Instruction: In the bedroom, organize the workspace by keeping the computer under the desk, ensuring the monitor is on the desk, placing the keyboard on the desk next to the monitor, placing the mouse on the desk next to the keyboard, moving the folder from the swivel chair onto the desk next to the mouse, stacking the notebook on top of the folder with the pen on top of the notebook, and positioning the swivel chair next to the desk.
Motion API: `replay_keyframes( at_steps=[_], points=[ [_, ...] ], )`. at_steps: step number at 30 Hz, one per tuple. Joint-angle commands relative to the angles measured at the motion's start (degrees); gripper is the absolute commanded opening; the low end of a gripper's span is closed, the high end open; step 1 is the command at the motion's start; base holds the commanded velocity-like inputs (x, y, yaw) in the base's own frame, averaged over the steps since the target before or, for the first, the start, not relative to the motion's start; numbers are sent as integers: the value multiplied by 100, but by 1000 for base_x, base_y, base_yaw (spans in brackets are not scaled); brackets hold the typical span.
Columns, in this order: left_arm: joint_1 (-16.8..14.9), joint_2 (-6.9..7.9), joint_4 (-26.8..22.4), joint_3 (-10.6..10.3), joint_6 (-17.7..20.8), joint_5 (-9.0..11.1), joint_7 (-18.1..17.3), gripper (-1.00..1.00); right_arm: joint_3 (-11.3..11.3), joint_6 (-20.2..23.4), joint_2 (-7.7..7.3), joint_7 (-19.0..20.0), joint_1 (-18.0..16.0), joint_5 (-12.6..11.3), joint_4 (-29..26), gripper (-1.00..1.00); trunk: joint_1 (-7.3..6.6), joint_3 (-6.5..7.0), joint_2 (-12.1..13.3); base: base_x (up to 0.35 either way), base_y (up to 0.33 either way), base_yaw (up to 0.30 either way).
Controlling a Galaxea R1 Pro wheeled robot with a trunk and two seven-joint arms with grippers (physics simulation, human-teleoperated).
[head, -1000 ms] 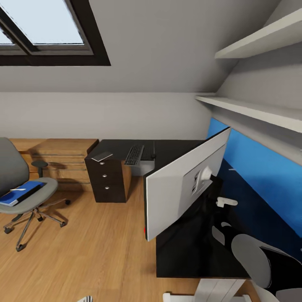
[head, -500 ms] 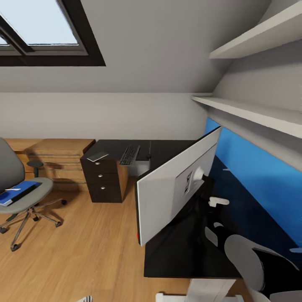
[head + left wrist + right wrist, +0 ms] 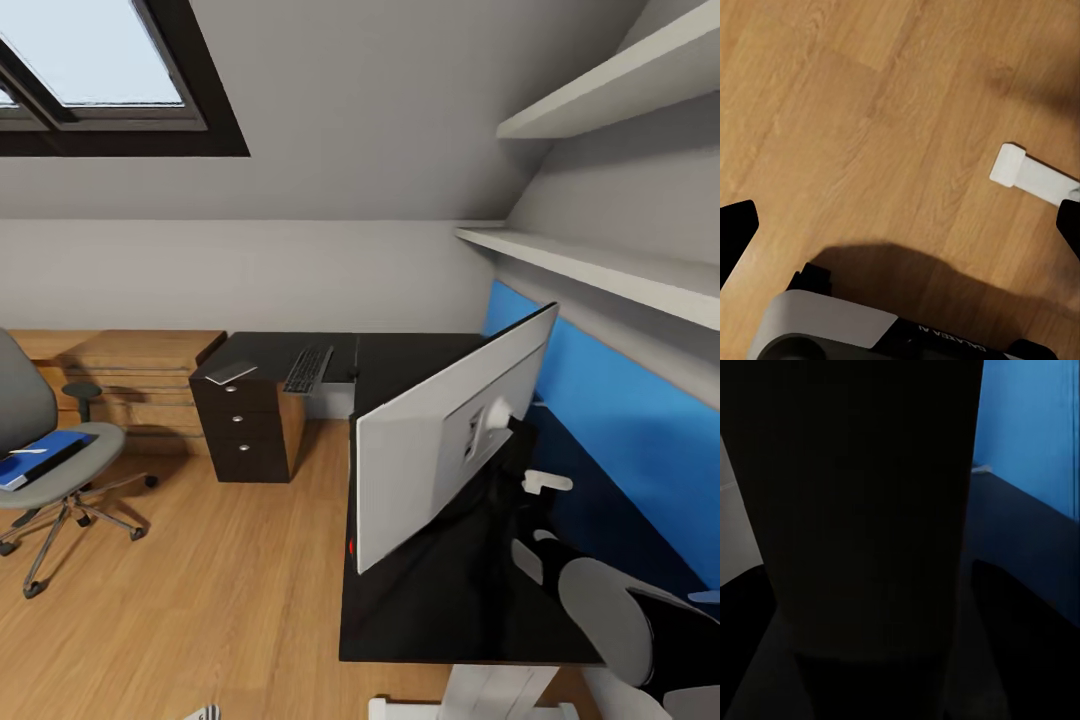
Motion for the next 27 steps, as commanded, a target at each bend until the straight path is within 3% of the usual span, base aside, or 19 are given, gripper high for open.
replay_keyframes(
  at_steps=[1,27],
  points=[
    [2,-4,-19,7,36,62,30,100,111,-48,-3,-93,61,-230,22,-100,2,-7,-3,0,0,0],
    [2,-4,-14,7,36,62,30,100,111,-40,-10,-93,61,-238,20,-100,2,-7,-3,0,-53,0]
  ],
)
